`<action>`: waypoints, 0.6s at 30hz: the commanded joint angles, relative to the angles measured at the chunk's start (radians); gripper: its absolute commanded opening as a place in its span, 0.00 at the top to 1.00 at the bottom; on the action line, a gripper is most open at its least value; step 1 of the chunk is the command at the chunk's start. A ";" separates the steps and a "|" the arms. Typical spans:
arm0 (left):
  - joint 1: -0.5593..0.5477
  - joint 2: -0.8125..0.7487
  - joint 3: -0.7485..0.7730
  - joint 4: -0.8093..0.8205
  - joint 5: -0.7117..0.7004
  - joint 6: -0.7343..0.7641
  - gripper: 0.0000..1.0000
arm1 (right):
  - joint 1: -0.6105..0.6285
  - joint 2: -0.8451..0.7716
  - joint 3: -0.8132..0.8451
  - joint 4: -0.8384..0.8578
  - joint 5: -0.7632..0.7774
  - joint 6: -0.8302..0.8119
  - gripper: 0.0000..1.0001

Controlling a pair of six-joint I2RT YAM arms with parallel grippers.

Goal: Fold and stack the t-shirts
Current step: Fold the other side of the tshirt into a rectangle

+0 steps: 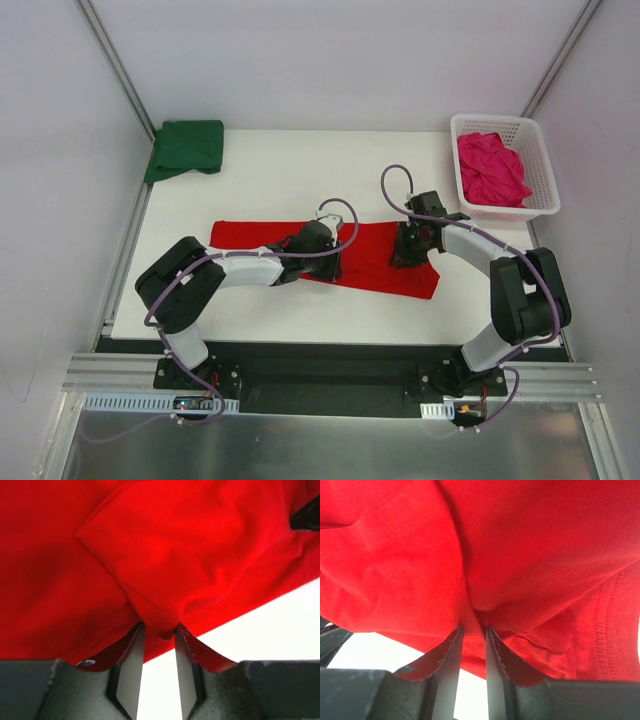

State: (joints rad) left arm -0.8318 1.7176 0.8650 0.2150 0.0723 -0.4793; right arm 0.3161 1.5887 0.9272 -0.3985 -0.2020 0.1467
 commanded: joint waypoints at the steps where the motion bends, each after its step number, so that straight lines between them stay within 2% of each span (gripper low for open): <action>1: -0.007 0.034 0.039 0.047 -0.034 0.002 0.72 | 0.008 0.011 0.013 0.007 -0.016 0.011 0.73; 12: -0.006 0.068 0.072 0.061 -0.034 -0.005 0.77 | 0.008 0.024 0.021 0.000 -0.014 0.005 0.74; 18: -0.006 0.069 0.066 0.052 -0.035 -0.002 0.85 | 0.008 0.027 0.027 -0.007 -0.007 0.001 0.87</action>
State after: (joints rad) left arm -0.8318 1.7802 0.9077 0.2497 0.0612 -0.4824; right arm 0.3168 1.6108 0.9272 -0.3996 -0.2031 0.1455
